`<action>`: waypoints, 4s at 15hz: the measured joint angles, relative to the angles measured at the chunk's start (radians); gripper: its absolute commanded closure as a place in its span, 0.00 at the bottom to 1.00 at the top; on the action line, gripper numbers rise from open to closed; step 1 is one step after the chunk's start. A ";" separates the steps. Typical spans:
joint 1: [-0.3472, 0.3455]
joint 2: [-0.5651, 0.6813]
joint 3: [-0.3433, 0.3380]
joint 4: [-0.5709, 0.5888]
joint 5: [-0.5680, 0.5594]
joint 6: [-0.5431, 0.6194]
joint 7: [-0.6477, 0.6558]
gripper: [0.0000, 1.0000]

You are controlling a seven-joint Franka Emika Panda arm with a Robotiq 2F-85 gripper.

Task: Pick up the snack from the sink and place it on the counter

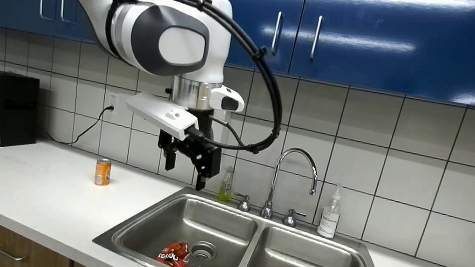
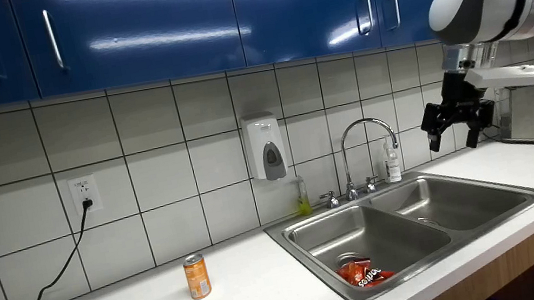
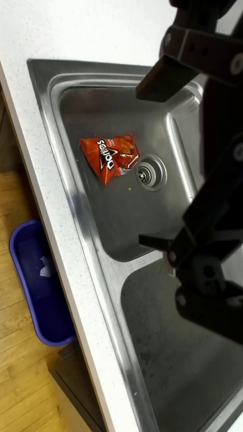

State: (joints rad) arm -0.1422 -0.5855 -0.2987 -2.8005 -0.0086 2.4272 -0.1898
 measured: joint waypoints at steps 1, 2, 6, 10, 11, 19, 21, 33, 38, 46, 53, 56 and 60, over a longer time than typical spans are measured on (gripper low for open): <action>0.013 0.045 0.012 0.000 0.012 0.051 0.010 0.00; 0.026 0.090 0.026 -0.001 0.026 0.100 0.021 0.00; 0.085 0.275 0.083 -0.001 0.092 0.293 0.079 0.00; 0.125 0.455 0.124 0.026 0.156 0.436 0.124 0.00; 0.128 0.502 0.133 0.038 0.167 0.464 0.133 0.00; 0.126 0.875 0.161 0.252 0.177 0.531 0.168 0.00; 0.127 0.958 0.175 0.331 0.170 0.530 0.183 0.00; 0.209 1.270 0.167 0.629 0.122 0.533 0.294 0.00; 0.266 1.365 0.149 0.705 0.122 0.548 0.334 0.00; 0.345 1.476 0.100 0.802 0.122 0.558 0.389 0.35; 0.368 1.513 0.081 0.842 0.122 0.558 0.415 0.88; 0.372 1.513 0.076 0.848 0.122 0.558 0.420 1.00; 0.374 1.513 0.072 0.855 0.122 0.558 0.425 1.00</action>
State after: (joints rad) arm 0.2322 0.9278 -0.2266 -1.9452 0.1134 2.9854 0.2348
